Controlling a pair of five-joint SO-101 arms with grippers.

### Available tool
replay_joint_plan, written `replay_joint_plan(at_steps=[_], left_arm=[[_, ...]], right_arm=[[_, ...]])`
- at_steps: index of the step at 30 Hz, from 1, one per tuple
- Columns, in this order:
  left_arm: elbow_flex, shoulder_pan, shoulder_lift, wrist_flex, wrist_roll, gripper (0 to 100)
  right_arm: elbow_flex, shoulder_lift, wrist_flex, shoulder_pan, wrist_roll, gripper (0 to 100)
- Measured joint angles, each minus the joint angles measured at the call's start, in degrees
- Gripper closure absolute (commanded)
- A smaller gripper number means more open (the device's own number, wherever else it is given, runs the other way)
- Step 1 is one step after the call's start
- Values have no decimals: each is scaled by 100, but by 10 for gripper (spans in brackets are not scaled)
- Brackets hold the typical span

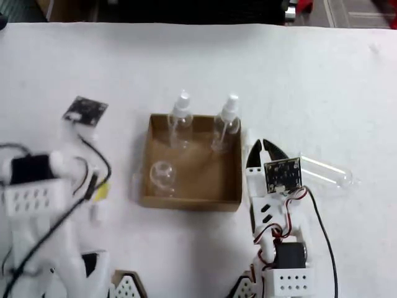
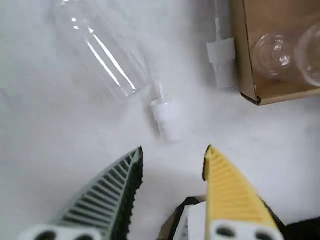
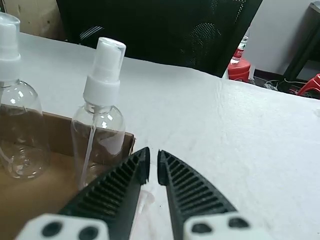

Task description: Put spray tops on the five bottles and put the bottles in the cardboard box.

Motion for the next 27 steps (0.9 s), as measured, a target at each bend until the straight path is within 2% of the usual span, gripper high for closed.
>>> replay_joint_plan(at_steps=[8, 16, 20, 27], left_arm=[[0, 44, 2110, -431, 352, 808], [0, 290, 2145, -1073, 607, 807], [0, 536, 2145, -1204, 316, 807], [712, 686, 2145, -1275, 308, 807]], right_arm=[[0, 0, 0, 0, 0, 983], [0, 0, 0, 0, 0, 983], [0, 0, 0, 0, 0, 983], [0, 0, 0, 0, 0, 983]])
